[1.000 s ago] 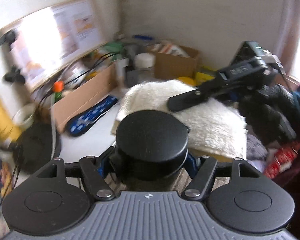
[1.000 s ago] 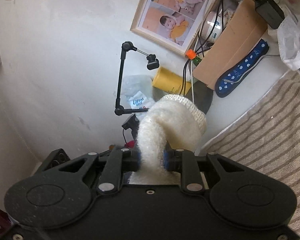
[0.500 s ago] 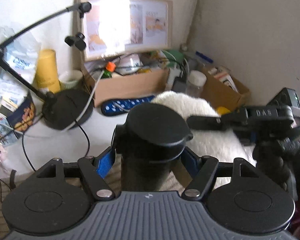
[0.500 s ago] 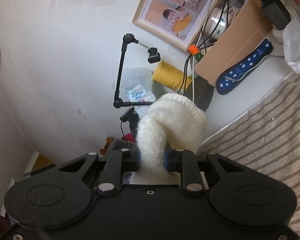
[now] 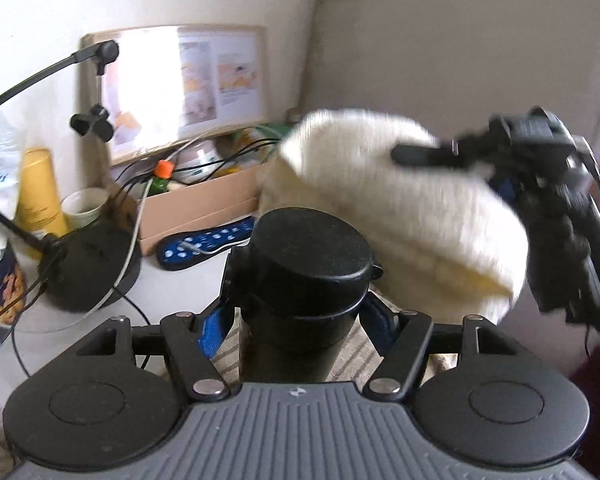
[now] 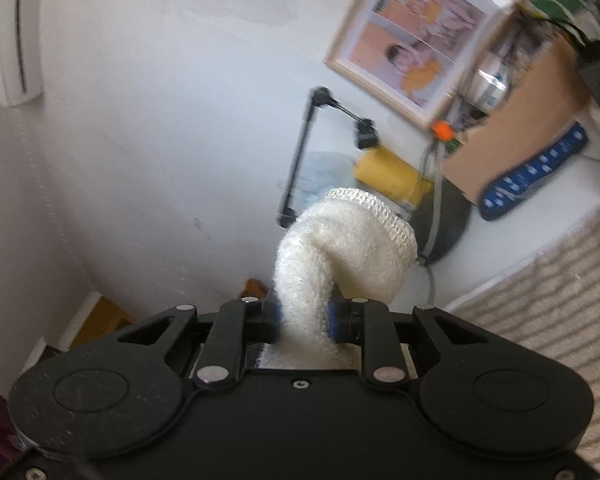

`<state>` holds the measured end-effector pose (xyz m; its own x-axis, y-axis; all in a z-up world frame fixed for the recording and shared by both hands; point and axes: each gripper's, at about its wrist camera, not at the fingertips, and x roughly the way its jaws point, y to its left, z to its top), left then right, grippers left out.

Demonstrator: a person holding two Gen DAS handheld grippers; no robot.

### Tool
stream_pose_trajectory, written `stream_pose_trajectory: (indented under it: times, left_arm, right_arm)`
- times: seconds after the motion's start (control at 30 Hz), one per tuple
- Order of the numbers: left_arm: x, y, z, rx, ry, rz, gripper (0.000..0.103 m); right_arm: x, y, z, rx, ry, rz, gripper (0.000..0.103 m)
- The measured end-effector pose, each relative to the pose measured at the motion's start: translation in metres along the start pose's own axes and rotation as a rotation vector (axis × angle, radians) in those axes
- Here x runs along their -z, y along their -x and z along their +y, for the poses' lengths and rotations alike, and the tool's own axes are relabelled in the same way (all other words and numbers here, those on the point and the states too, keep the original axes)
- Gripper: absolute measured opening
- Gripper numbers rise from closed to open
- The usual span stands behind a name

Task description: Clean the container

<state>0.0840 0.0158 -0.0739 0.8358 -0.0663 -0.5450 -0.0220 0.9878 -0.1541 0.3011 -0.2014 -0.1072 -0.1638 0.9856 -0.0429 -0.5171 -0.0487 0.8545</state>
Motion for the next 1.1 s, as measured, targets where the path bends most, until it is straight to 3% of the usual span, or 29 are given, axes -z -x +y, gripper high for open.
stream_pose_trajectory:
  times: [0.3,0.57,0.77,1.1]
  left_arm:
    - [0.012,0.011,0.0,0.039,-0.04,-0.024,0.068]
    - [0.021,0.024,0.009,0.037,-0.005,-0.039,0.068]
    - [0.026,0.031,0.013,0.035,0.018,-0.046,0.068]
    - [0.032,0.039,0.017,0.036,0.039,-0.049,0.068]
  right_arm:
    - [-0.008,-0.02,0.021,-0.136,0.026,0.039,0.02]
    - [0.012,-0.039,-0.015,-0.012,-0.06,0.106,0.02]
    - [0.016,-0.049,-0.02,0.051,-0.025,0.147,0.02]
    - [0.032,-0.055,-0.035,0.267,0.096,0.229,0.02]
